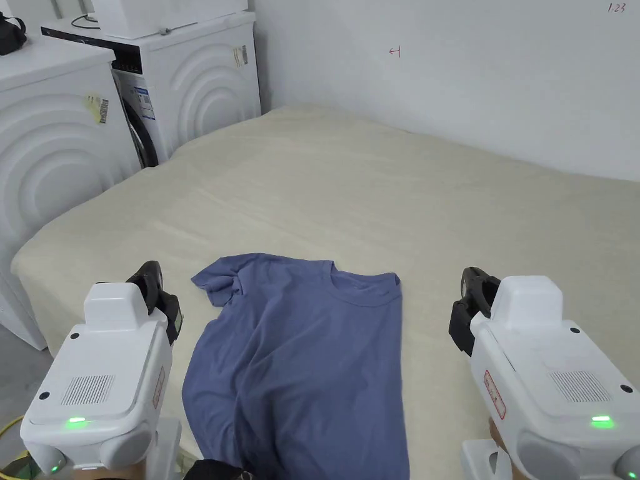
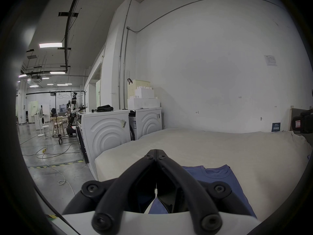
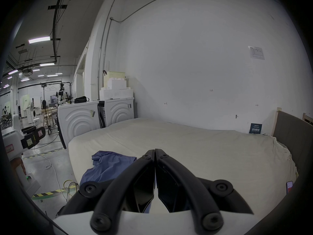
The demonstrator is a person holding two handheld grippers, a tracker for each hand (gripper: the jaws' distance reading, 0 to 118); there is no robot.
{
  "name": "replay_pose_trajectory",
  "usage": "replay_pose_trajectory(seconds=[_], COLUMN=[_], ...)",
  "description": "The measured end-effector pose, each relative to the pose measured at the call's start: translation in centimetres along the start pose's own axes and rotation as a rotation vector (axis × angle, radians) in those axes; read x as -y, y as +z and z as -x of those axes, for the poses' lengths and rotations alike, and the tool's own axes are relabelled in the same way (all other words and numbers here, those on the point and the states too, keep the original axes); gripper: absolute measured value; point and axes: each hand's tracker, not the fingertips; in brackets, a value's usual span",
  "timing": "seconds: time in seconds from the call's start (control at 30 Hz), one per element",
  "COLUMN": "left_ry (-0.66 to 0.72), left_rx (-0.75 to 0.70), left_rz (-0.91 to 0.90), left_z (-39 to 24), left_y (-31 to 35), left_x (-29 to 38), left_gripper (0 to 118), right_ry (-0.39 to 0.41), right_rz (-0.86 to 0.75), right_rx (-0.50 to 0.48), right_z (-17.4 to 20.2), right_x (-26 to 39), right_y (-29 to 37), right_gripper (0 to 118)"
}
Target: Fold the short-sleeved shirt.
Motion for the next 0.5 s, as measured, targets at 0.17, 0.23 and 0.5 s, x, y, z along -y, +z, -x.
replay_pose_trajectory(seconds=[0.17,0.23,0.5], left_ry=[0.004,0.000,0.055], left_rx=[0.042,0.071,0.245], left_rz=[0.021,0.048,0.355], left_z=[-0.8,-1.4,-5.1], left_y=[-1.0,-1.9,-9.2], left_x=[-0.2,-0.2,1.2], left_gripper=[0,0,0], right_ry=[-0.002,-0.003,-0.002], right_rz=[0.002,0.005,0.031], right_rx=[0.008,0.012,0.040], right_z=[-0.3,-0.7,-1.7], right_x=[-0.1,0.1,0.5], right_y=[-0.1,-0.3,-1.3], right_gripper=[0,0,0])
